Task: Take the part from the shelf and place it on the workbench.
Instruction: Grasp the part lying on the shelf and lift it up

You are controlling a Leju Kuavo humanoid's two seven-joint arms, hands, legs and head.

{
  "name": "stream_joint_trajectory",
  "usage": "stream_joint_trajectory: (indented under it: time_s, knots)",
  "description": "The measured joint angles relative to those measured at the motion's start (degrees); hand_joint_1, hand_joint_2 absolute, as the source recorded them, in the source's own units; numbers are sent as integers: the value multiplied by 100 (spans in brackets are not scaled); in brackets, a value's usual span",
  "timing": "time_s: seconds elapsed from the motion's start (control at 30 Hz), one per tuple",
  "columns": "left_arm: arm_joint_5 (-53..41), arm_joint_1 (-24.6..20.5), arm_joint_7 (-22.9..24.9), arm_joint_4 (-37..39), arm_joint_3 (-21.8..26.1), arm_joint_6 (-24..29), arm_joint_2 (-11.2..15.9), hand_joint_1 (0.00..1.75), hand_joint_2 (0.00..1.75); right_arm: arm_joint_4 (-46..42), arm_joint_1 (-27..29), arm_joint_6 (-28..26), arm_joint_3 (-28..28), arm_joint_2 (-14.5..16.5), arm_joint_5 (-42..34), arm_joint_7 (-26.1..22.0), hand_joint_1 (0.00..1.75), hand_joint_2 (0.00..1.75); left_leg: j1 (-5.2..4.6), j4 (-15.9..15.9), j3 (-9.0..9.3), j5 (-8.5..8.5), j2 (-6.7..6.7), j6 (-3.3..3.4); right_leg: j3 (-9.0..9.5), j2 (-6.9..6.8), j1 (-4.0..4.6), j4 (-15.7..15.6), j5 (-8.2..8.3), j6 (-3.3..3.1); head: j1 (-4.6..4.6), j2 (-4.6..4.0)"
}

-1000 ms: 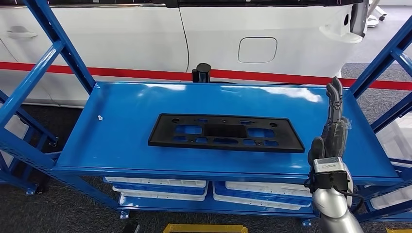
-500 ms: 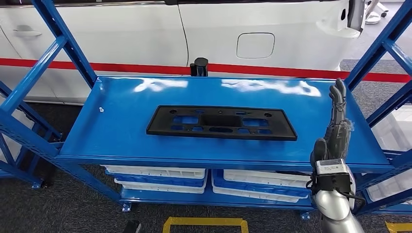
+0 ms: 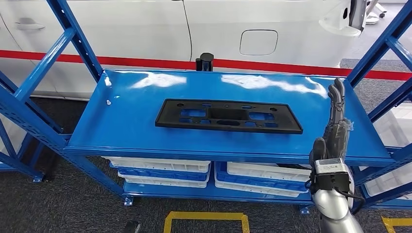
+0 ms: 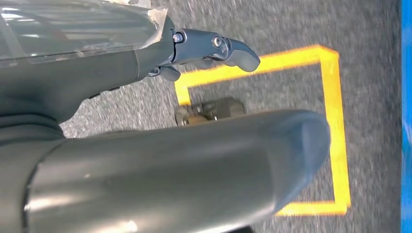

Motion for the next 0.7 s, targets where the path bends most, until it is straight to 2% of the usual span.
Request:
stream_joint_trajectory:
  time_s: [0.03,0.07,0.13,0.17,0.2,0.23,0.3,0.33,0.37,0.4,0.5,0.53,0.6,0.7]
  knots:
    - [0,-5,0,0,2,2,-1,0,0,0,-1,0,-1,-3,0,0,0,0,4,-20,-23,37,8,52,-87,2,-4,167,-111,-2,8,0]
    - [0,-9,0,0,4,3,-4,0,0,0,1,0,-1,-5,0,0,0,0,7,-30,-52,68,17,89,-221,3,-8,463,-286,-23,16,0]
    - [0,-9,0,0,8,-1,-8,0,0,1,14,0,-2,-7,0,0,0,0,-7,-28,-131,121,23,123,-539,5,-7,1255,-656,-63,31,0]
    - [0,-6,0,0,10,-5,-10,0,0,1,25,0,-2,-6,0,0,0,0,-12,-27,-169,146,24,126,-639,5,-7,1540,-761,-55,30,0]
    - [0,-4,0,0,12,-9,-10,0,0,1,35,0,-2,-5,3,0,0,0,-16,-26,-202,171,23,123,-629,5,-7,1611,-776,-27,32,0]
    - [-1,-3,0,0,14,-13,-10,0,0,1,40,1,-2,-4,9,2,0,0,-16,-26,-227,194,22,115,-494,5,-9,1434,-703,15,31,0]
    - [-7,-3,-1,0,16,-17,-10,0,0,-3,35,4,-2,-3,47,8,0,0,-19,-22,-251,231,19,79,17,1,-11,595,-454,84,34,0]
    - [-11,-4,-2,0,16,-18,-11,0,0,-8,32,5,-2,-3,91,13,0,0,-31,-14,-263,247,19,54,232,3,-5,210,-359,82,31,0]
    - [-15,-5,-5,0,16,-19,-11,0,0,-13,31,6,-2,-3,154,21,0,0,-43,-9,-274,264,19,26,356,7,3,-39,-304,61,27,0]
    - [-16,-5,-8,0,17,-21,-9,0,0,-19,34,6,-2,-3,240,38,0,0,-57,0,-290,260,20,21,405,13,2,-153,-285,34,22,0]
    - [-17,-2,-13,0,18,-28,-5,0,0,-27,42,0,1,-3,504,106,0,0,-56,4,-319,290,20,119,387,23,10,-169,-243,-12,16,0]
    - [-18,-1,-13,0,18,-30,-5,0,0,-28,42,-2,2,-3,550,118,0,0,-49,-6,-319,321,19,131,378,23,23,-166,-234,-25,15,0]
    - [-19,1,-13,0,19,-33,-6,0,0,-29,39,12,4,-5,669,184,0,0,-38,-33,-318,353,14,86,362,20,38,-162,-220,-51,16,0]
    - [-5,10,-23,0,26,-47,-6,0,0,-30,38,202,36,-133,1429,699,0,0,-31,-62,-329,395,6,20,357,18,50,-154,-203,-78,15,-1]
